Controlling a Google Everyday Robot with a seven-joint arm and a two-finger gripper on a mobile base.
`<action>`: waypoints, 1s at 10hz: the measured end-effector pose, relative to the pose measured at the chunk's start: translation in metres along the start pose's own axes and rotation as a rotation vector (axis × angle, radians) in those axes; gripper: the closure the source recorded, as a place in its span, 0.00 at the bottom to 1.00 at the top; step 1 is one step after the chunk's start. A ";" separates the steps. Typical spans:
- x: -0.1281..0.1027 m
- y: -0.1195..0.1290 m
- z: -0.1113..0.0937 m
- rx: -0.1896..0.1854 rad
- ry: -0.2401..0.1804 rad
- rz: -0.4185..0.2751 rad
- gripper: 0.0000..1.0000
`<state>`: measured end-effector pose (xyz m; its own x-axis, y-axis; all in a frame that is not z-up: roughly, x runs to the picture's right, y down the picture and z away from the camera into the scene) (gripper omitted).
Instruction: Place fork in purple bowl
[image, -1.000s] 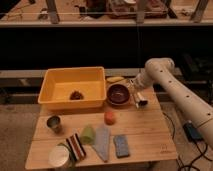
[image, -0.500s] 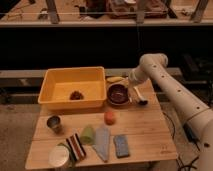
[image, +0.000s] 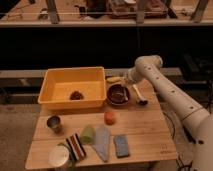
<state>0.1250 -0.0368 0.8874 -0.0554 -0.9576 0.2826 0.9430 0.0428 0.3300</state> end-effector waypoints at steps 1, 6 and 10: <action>0.004 -0.005 0.003 0.002 0.010 -0.006 1.00; 0.016 -0.015 0.017 0.011 0.044 -0.024 1.00; 0.020 -0.014 0.035 0.006 0.071 -0.052 1.00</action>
<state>0.0997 -0.0468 0.9196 -0.0803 -0.9764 0.2004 0.9375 -0.0057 0.3480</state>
